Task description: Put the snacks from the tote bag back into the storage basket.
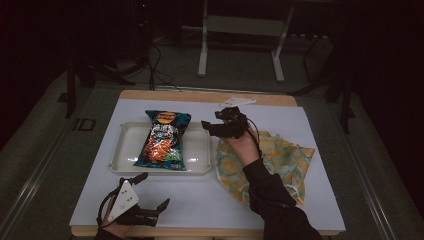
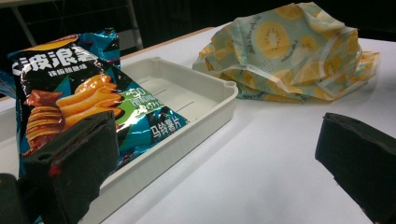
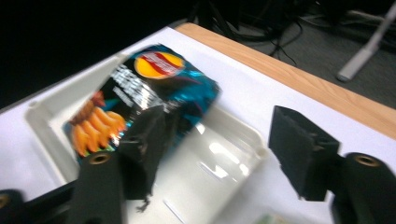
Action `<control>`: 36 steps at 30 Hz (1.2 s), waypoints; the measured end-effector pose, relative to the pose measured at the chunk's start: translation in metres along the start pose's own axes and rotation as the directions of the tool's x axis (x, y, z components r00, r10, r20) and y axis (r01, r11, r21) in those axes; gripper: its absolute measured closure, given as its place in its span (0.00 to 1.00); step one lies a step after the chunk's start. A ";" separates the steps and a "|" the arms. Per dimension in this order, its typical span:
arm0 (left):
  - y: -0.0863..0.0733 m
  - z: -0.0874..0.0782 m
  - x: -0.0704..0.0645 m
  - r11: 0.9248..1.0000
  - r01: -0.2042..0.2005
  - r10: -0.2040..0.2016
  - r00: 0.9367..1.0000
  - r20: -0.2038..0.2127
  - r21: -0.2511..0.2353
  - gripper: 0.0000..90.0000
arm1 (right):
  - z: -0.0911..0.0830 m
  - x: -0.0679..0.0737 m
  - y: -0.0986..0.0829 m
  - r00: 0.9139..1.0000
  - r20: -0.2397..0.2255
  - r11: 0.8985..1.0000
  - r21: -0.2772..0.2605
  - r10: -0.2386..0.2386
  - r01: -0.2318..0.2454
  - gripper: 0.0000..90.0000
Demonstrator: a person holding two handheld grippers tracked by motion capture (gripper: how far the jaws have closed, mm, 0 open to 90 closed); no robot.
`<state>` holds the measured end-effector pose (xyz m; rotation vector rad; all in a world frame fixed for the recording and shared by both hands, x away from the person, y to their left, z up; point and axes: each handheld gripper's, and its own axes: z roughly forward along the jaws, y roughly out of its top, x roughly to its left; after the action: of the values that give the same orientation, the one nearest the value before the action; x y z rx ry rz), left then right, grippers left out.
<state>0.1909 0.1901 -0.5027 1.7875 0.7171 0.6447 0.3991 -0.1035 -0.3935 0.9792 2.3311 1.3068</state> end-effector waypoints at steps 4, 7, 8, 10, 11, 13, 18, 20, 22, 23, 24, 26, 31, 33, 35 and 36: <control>0.000 0.000 0.000 1.000 0.002 -0.002 1.000 -0.001 0.000 0.00 | -0.009 -0.012 -0.006 1.000 0.017 1.000 -0.005 0.013 -0.013 0.22; 0.000 0.000 0.000 1.000 0.002 -0.002 1.000 -0.001 0.002 0.00 | -0.013 -0.019 -0.008 0.999 0.014 0.999 -0.007 0.041 -0.041 0.16; 0.000 0.000 0.000 1.000 0.002 -0.002 1.000 -0.001 0.002 0.00 | -0.015 -0.024 -0.010 0.999 0.000 0.999 -0.005 0.050 -0.050 0.16; 0.000 0.000 0.000 1.000 0.000 0.000 1.000 -0.001 0.004 0.00 | -0.020 -0.029 -0.012 0.998 0.040 0.999 -0.007 0.052 -0.052 0.15; 0.000 0.001 -0.001 1.000 -0.003 0.003 1.000 0.000 0.005 0.00 | -0.026 -0.034 -0.013 0.998 0.037 0.999 -0.004 0.047 -0.047 0.16; 0.000 0.001 -0.001 1.000 -0.002 0.002 1.000 0.002 0.007 0.00 | -0.032 -0.040 -0.015 0.998 0.047 0.999 0.009 0.045 -0.046 0.16; 0.000 0.001 -0.001 1.000 -0.001 0.001 1.000 0.002 0.006 0.00 | -0.047 -0.058 -0.023 0.995 0.076 0.998 0.015 0.057 -0.058 0.16; 0.000 0.001 -0.001 1.000 -0.001 0.001 1.000 0.003 0.008 0.00 | -0.050 -0.062 -0.025 0.995 0.082 0.998 0.016 0.064 -0.065 0.16; 0.000 0.002 -0.002 1.000 -0.001 0.001 1.000 0.007 0.011 0.00 | -0.062 -0.074 -0.029 0.993 0.093 0.997 0.015 0.078 -0.079 0.17; 0.000 0.002 -0.002 1.000 0.001 -0.001 1.000 0.008 0.008 0.00 | -0.065 -0.076 -0.030 0.992 0.098 0.997 0.017 0.076 -0.078 0.17; 0.000 0.002 -0.002 1.000 0.000 0.000 1.000 0.007 0.010 0.00 | -0.070 -0.080 -0.032 0.991 0.113 0.997 0.016 0.071 -0.073 0.16; 0.000 0.002 -0.002 1.000 -0.001 0.001 1.000 0.005 0.012 0.00 | -0.080 -0.086 -0.035 0.989 0.129 0.997 0.008 0.073 -0.075 0.16; 0.000 0.002 -0.002 1.000 -0.001 0.001 1.000 0.005 0.013 0.00 | -0.099 -0.098 -0.043 0.984 0.158 0.996 -0.007 0.085 -0.085 0.16; 0.000 0.003 -0.001 1.000 0.000 0.000 1.000 0.005 0.013 0.00 | -0.110 -0.104 -0.050 0.978 0.184 0.995 -0.018 0.095 -0.094 0.17; 0.000 0.002 -0.001 1.000 0.002 -0.002 1.000 0.005 0.013 0.00 | -0.116 -0.109 -0.056 0.972 0.204 0.993 -0.027 0.119 -0.116 0.17; 0.000 0.002 -0.001 1.000 0.004 -0.004 1.000 0.005 0.012 0.00 | -0.118 -0.111 -0.059 0.971 0.205 0.992 -0.029 0.123 -0.120 0.16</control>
<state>0.1916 0.1880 -0.5039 1.7980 0.7223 0.6346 0.3901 -0.2757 -0.3861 1.2079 2.1311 1.2014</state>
